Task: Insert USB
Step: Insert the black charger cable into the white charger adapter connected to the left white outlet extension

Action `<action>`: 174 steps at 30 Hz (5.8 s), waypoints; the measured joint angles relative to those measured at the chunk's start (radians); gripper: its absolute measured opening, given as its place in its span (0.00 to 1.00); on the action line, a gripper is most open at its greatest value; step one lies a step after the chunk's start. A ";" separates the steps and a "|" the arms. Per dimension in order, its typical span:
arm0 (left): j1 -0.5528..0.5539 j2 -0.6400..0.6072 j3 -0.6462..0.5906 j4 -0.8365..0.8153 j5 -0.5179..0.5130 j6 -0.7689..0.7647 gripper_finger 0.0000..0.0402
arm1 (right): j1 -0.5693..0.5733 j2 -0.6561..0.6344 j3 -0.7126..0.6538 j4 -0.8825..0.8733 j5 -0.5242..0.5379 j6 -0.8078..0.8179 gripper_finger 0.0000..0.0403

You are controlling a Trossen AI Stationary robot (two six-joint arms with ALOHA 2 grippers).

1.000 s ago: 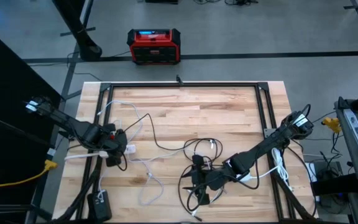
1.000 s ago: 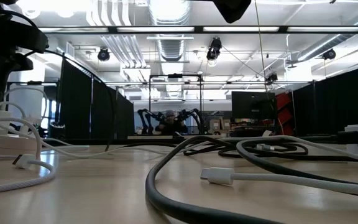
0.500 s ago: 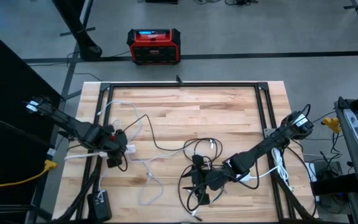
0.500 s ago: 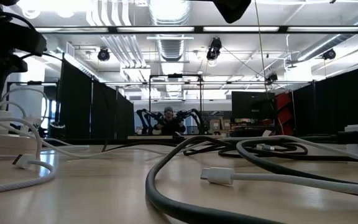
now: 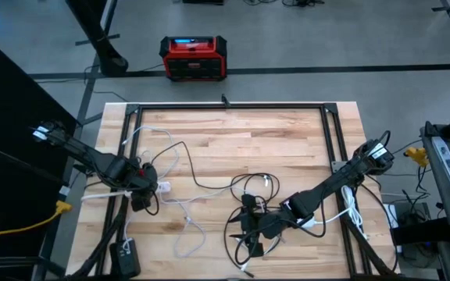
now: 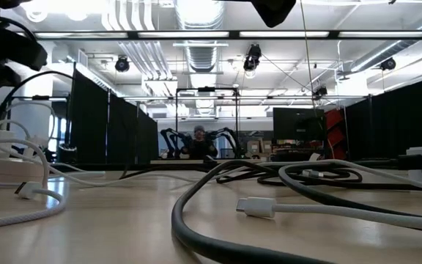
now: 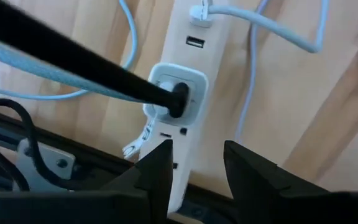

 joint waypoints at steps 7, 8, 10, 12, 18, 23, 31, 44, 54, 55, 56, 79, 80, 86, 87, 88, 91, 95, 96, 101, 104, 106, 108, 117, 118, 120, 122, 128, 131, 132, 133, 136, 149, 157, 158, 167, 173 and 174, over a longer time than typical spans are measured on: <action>0.000 0.000 0.067 0.001 0.015 -0.035 0.27 | 0.000 0.000 0.000 0.000 0.000 0.000 0.46; 0.000 0.000 0.087 0.000 0.007 -0.032 0.26 | 0.000 0.000 0.000 0.000 0.000 0.000 0.46; 0.000 0.000 0.124 -0.002 -0.036 -0.018 0.25 | 0.000 0.000 0.000 0.000 0.000 0.000 0.46; 0.000 0.000 0.148 -0.016 -0.086 -0.010 0.23 | 0.000 0.000 0.000 0.000 0.000 0.000 0.46; 0.010 0.009 0.144 -0.073 -0.118 0.004 0.21 | 0.000 0.000 0.000 0.000 0.000 0.000 0.46; 0.010 0.035 0.139 -0.121 -0.112 -0.036 0.22 | 0.000 0.000 0.000 0.000 0.000 0.000 0.46; 0.010 0.042 0.139 -0.089 -0.162 0.035 0.31 | 0.000 0.000 0.000 0.000 0.000 -0.002 0.46; 0.010 0.043 0.138 -0.083 -0.212 0.052 0.39 | 0.000 0.000 0.000 0.000 0.000 -0.003 0.46; 0.011 0.043 0.137 -0.077 -0.237 0.052 0.21 | 0.000 0.000 0.000 0.000 -0.001 -0.002 0.46; 0.011 0.043 0.137 -0.076 -0.237 0.052 0.19 | 0.000 0.000 0.000 0.000 -0.001 -0.002 0.46; 0.011 0.043 0.137 -0.075 -0.237 0.052 0.17 | 0.000 0.000 0.000 0.000 -0.001 -0.002 0.46; 0.011 0.042 0.044 0.050 -0.161 0.045 0.06 | 0.004 0.000 0.000 0.000 -0.001 -0.001 0.46; 0.011 0.042 0.043 0.051 -0.158 0.045 0.06 | 0.004 0.000 0.000 0.000 -0.001 -0.001 0.46; 0.011 0.042 0.042 0.043 -0.111 0.046 0.06 | 0.004 0.000 0.000 0.000 -0.001 -0.001 0.46; 0.010 0.042 0.042 0.043 -0.104 0.046 0.06 | 0.004 0.000 0.000 0.000 -0.001 -0.001 0.46; 0.009 0.042 0.042 0.043 -0.103 0.046 0.06 | 0.004 0.000 0.000 0.000 -0.001 -0.001 0.46; 0.008 0.041 0.042 0.043 -0.098 0.046 0.06 | 0.004 0.000 0.000 0.000 -0.001 -0.001 0.46; 0.008 0.041 0.042 0.042 -0.098 0.046 0.06 | 0.004 0.000 0.000 0.000 -0.001 -0.001 0.46; 0.008 0.041 0.041 0.042 -0.098 0.045 0.06 | 0.004 0.000 0.000 0.000 -0.001 -0.001 0.46; 0.008 0.041 0.034 0.045 -0.098 0.048 0.06 | 0.004 0.000 0.000 0.000 -0.001 -0.001 0.46; 0.008 0.043 0.058 0.047 -0.081 0.070 0.06 | 0.004 0.000 0.000 0.000 -0.001 -0.002 0.46; 0.006 0.046 0.092 0.046 -0.080 0.075 0.06 | 0.003 0.000 0.000 0.000 0.000 -0.002 0.46; 0.006 0.042 0.138 0.055 -0.108 0.087 0.06 | 0.002 0.000 0.000 0.001 0.001 -0.003 0.46; 0.007 0.070 0.289 0.171 -0.260 0.126 0.06 | 0.002 0.000 0.000 0.001 0.002 -0.109 0.46; 0.007 0.073 0.300 0.227 -0.275 0.140 0.06 | 0.002 0.000 0.000 0.005 0.003 -0.164 0.46; 0.008 0.078 0.314 0.369 -0.298 0.152 0.06 | 0.002 0.000 -0.001 0.029 0.011 -0.287 0.46; 0.008 0.084 0.317 0.546 -0.310 0.153 0.06 | 0.002 0.000 -0.001 0.074 0.011 -0.394 0.46; -0.007 0.132 0.313 0.973 -0.321 0.216 0.06 | 0.016 0.000 -0.001 0.185 0.056 -0.697 0.46; -0.028 0.172 0.314 1.067 -0.297 0.252 0.06 | 0.038 0.000 -0.001 0.229 0.250 -0.804 0.46; -0.039 0.187 0.317 1.086 -0.297 0.259 0.06 | 0.047 0.000 -0.001 0.245 0.340 -0.826 0.46; -0.051 0.203 0.317 1.105 -0.296 0.268 0.06 | 0.056 0.000 -0.001 0.259 0.424 -0.832 0.46; -0.094 0.255 0.317 1.162 -0.296 0.336 0.06 | 0.067 -0.009 -0.001 0.269 0.565 -0.779 0.46; -0.221 0.385 0.317 1.326 -0.391 0.572 0.06 | 0.056 -0.042 -0.010 0.318 0.210 -0.354 0.46; -0.221 0.383 0.318 1.337 -0.409 0.576 0.06 | 0.050 -0.009 -0.010 0.382 0.227 -0.341 0.46; -0.221 0.383 0.318 1.339 -0.409 0.576 0.06 | 0.049 -0.006 -0.010 0.387 0.227 -0.341 0.46; -0.221 0.382 0.318 1.342 -0.409 0.570 0.06 | 0.043 0.011 -0.010 0.466 0.221 -0.341 0.36; -0.221 0.381 0.318 1.342 -0.409 0.569 0.06 | 0.042 0.012 -0.010 0.474 0.211 -0.325 0.27; -0.221 0.381 0.318 1.342 -0.409 0.569 0.06 | 0.042 0.012 -0.010 0.478 0.207 -0.325 0.26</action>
